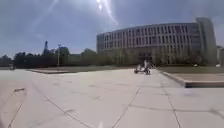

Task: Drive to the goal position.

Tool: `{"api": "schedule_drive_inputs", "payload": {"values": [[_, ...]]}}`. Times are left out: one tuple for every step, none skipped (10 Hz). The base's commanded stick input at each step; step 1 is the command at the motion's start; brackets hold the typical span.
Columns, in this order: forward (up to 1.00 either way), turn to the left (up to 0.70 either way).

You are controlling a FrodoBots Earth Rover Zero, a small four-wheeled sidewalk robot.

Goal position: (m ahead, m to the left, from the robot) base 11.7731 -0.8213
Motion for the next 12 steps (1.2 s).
{"api": "schedule_drive_inputs", "payload": {"values": [[0.5, 0.0], [0.5, 0.0], [0.5, 0.0], [0.5, 0.0], [0.5, 0.0], [0.5, 0.0], [0.5, 0.0], [0.5, 0.0], [0.5, 0.0], [0.5, 0.0], [0.5, 0.0], [0.5, 0.0]]}}
